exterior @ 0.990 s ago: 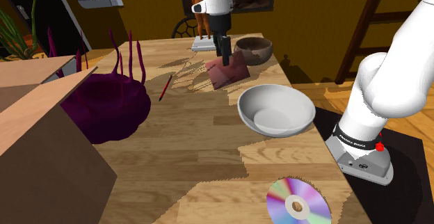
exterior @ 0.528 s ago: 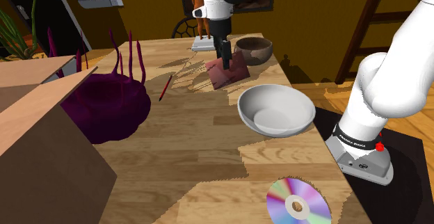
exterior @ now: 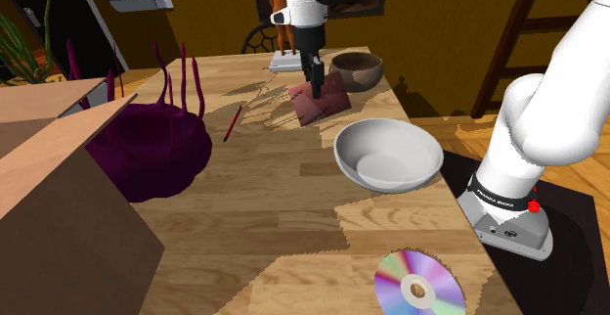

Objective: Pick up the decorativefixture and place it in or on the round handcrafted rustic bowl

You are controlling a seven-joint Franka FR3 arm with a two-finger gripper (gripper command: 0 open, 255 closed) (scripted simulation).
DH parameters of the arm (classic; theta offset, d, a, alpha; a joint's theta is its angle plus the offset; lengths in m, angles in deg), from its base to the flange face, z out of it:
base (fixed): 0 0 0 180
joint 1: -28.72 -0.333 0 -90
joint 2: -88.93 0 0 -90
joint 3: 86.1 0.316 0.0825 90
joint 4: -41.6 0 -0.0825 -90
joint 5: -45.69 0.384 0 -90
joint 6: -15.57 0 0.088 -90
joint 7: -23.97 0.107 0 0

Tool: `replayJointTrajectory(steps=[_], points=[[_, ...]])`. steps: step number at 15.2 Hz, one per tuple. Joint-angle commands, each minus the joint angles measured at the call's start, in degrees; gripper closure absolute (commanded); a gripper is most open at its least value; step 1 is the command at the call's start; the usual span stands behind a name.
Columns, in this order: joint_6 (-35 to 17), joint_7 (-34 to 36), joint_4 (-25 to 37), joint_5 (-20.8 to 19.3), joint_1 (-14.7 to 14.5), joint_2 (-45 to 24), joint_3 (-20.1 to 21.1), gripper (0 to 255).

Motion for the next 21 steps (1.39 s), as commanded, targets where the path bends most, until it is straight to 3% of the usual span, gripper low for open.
replayJointTrajectory(steps=[1, 4, 21], points=[[0.0, 0.0, -0.1, 0.0, 0.0, -0.1, 0.0, 255], [0.0, 0.0, 0.0, 0.0, 0.0, -0.1, 0.0, 255], [13.1, 0.0, 12.6, 0.0, 0.0, 0.4, -0.1, 255]])
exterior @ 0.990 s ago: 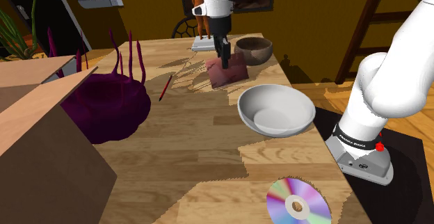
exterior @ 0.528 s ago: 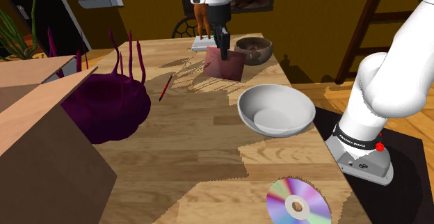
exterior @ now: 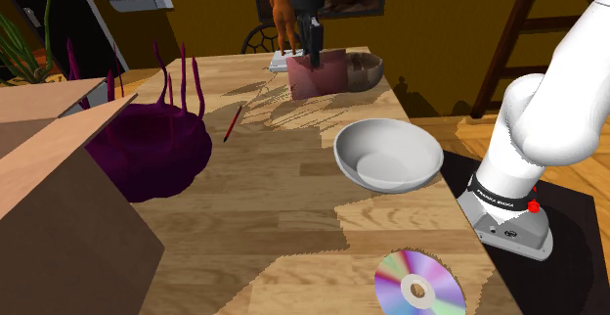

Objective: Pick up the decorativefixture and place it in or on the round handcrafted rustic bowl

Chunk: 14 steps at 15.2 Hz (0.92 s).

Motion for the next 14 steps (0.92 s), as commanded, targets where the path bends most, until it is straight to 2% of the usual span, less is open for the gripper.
replayJointTrajectory(steps=[1, 14], points=[[1.6, 0.0, 1.8, 0.0, 0.0, -0.2, 0.0, 255], [12.0, 0.0, 14.6, -0.1, 0.0, -2.6, 0.0, 255]])
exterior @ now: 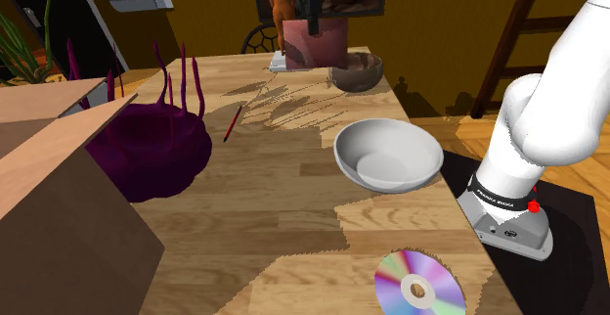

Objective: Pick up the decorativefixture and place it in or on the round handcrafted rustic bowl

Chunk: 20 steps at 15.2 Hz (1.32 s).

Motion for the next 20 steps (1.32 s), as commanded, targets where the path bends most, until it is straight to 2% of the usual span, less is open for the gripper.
replayJointTrajectory(steps=[1, 9, 16, 20], points=[[1.6, 0.1, 2.1, 0.0, 0.0, -0.5, 0.1, 255], [3.4, -9.6, 1.1, -1.1, 3.9, 2.3, -5.6, 255], [5.4, -20.1, 3.6, -2.5, 8.0, 2.1, -12.0, 255], [2.1, -19.9, -1.1, -2.7, 8.0, 3.4, -12.0, 255]])
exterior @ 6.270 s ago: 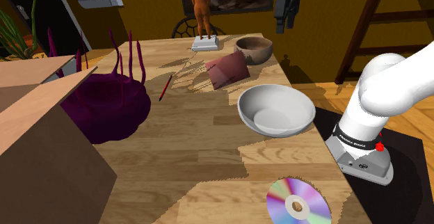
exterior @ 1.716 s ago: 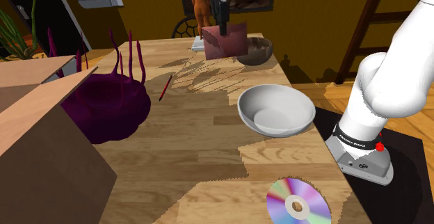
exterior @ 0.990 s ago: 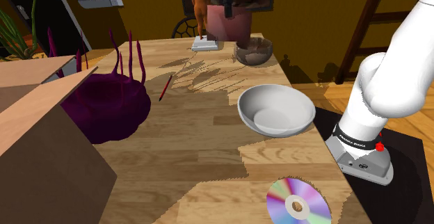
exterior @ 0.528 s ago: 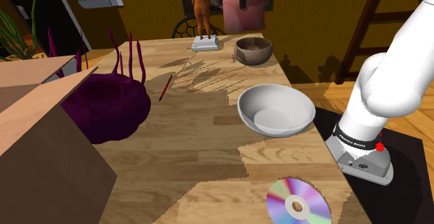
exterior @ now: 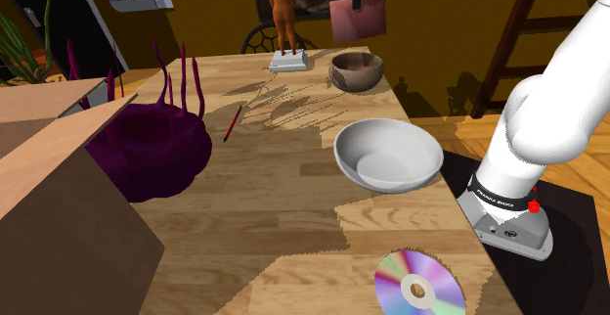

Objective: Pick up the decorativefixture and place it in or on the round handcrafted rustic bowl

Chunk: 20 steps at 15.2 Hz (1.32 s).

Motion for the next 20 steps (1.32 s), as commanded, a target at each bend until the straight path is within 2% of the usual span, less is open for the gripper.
replayJointTrajectory(steps=[1, 14, 20], points=[[-1.6, 0.1, -2.3, -0.1, 0.0, 0.8, 0.0, 255], [-12.0, 0.5, -15.1, -0.5, 0.1, 3.3, 0.0, 255], [-12.0, 0.5, -15.1, -0.5, 0.1, 3.3, 0.0, 255]])
